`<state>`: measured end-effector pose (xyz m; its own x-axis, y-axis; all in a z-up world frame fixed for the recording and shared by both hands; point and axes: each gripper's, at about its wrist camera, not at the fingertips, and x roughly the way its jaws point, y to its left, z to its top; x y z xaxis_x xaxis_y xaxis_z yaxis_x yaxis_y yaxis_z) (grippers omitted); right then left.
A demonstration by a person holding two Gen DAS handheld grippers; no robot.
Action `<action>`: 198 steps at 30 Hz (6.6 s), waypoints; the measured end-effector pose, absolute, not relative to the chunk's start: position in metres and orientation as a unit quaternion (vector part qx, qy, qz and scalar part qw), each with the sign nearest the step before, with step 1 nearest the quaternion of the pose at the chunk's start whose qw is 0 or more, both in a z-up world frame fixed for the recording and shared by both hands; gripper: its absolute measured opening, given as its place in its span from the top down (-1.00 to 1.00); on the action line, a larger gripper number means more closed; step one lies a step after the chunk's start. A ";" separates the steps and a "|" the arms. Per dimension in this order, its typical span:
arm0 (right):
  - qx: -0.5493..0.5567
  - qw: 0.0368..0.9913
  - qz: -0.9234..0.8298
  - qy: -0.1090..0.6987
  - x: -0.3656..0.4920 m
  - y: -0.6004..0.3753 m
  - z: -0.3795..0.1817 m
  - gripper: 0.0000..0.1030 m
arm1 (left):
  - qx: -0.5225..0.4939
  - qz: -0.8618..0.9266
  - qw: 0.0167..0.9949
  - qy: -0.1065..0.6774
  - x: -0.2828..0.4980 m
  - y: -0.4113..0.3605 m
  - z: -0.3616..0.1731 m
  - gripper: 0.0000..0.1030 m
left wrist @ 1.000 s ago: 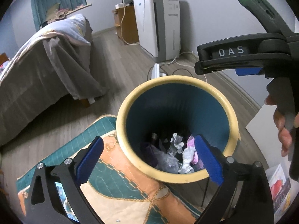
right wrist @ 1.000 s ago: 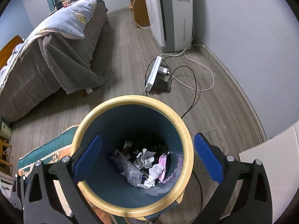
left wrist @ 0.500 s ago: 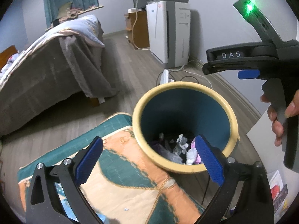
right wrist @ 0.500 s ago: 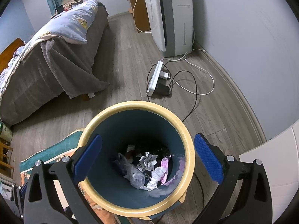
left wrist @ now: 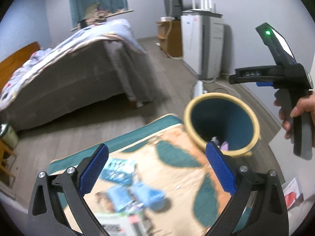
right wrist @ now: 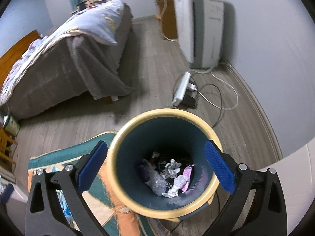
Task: Collect trash
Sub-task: 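Move both tools back over the cushion toward the blue glove and box, then grasp the crumpled blue glove with the left tool, then grasp the white COLTALIN box with right tool while left tool holds the glove, then carry the blue glove and COLTALIN box with both tools toward the bin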
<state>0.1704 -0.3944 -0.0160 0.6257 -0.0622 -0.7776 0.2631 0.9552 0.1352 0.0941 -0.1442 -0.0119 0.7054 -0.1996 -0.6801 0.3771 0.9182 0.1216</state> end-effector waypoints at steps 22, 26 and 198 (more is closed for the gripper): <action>0.001 0.908 0.042 0.417 0.109 -0.232 0.024 -0.89 | 0.042 -0.025 0.931 0.362 -0.008 0.007 -0.008 -0.90; -0.004 0.907 0.056 0.417 0.088 -0.216 0.019 -0.89 | 0.031 -0.026 0.921 0.386 -0.010 0.019 -0.030 -0.90; 0.010 0.890 -0.048 0.453 0.145 -0.401 -0.027 -0.47 | 0.112 -0.202 0.878 0.419 0.091 -0.164 -0.053 0.58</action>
